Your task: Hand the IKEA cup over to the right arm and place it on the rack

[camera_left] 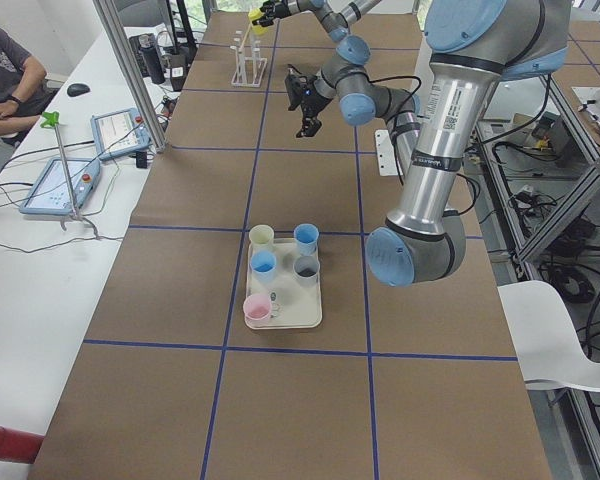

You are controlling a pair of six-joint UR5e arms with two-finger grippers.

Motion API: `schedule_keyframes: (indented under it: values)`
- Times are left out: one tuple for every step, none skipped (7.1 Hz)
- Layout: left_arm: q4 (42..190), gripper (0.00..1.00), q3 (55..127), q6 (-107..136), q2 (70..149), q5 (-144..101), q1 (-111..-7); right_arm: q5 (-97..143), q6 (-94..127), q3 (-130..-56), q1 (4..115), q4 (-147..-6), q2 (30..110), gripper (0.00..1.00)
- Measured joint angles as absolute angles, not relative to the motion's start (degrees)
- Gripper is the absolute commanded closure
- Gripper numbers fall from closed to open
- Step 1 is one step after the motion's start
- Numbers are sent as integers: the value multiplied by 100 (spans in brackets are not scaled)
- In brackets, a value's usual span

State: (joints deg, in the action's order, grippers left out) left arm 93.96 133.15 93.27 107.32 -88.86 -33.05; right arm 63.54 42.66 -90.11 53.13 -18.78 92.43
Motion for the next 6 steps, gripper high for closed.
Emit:
schedule_keyframes:
  values:
    - [9396, 0, 13311, 9331, 10732, -8886, -3305, 6356, 4261, -8929, 5311, -1874, 9207, 100]
    - [9396, 0, 13309, 9333, 10732, -8886, -3302, 6360, 4261, -8854, 5309, -1868, 9182, 100]
    - [9395, 0, 13307, 9334, 10732, -8886, -3299, 6362, 4264, -8804, 5309, -1865, 9170, 100]
    - [9395, 0, 13307, 9334, 10732, -8886, -3299, 6363, 4268, -8759, 5309, -1864, 9151, 72]
    - [9396, 0, 13307, 9334, 10731, -8886, -3299, 6365, 4270, -8705, 5309, -1863, 9116, 1]
    - [9395, 0, 13307, 9334, 10731, -8886, -3300, 6367, 4276, -8671, 5309, -1863, 9088, 0]
